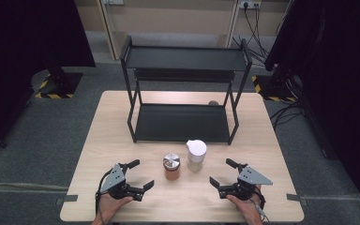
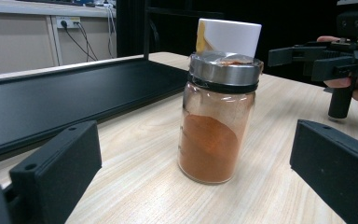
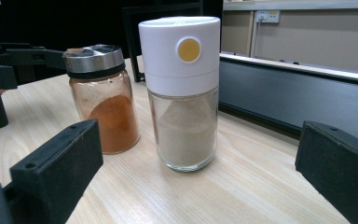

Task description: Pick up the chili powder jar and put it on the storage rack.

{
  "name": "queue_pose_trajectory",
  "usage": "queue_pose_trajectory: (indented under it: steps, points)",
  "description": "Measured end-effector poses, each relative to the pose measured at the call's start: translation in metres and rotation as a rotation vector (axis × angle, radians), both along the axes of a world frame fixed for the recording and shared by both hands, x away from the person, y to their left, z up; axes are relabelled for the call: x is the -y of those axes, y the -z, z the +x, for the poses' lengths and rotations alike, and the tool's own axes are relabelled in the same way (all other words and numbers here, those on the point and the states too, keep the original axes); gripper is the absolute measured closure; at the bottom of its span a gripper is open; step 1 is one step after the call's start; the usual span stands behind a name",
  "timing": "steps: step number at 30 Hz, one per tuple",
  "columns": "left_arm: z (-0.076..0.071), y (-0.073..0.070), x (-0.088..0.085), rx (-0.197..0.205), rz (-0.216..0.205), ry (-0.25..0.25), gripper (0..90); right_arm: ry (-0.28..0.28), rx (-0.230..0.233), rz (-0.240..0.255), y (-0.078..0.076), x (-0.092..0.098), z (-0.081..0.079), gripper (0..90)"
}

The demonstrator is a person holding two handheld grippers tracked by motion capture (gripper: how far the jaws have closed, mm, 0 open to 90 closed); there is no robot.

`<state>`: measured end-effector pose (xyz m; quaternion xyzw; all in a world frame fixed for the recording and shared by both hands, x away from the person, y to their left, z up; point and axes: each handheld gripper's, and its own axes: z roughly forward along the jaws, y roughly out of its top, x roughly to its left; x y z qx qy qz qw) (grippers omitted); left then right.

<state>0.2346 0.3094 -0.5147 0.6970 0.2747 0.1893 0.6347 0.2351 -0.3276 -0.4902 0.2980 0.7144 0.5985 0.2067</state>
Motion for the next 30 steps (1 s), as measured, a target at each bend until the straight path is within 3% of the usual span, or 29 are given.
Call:
queue_pose_trajectory:
  steps: [20,30]
  points:
    - [0.0002,0.0000,0.0011,0.003,0.004,0.005,1.2,-0.002,-0.002,0.012,0.0011,-0.0001,-0.0002,1.0]
    - [0.0020,0.0029,-0.0012,-0.012,-0.033,0.008,1.2,-0.001,-0.004,0.014,0.0013,-0.0001,0.0000,1.0]
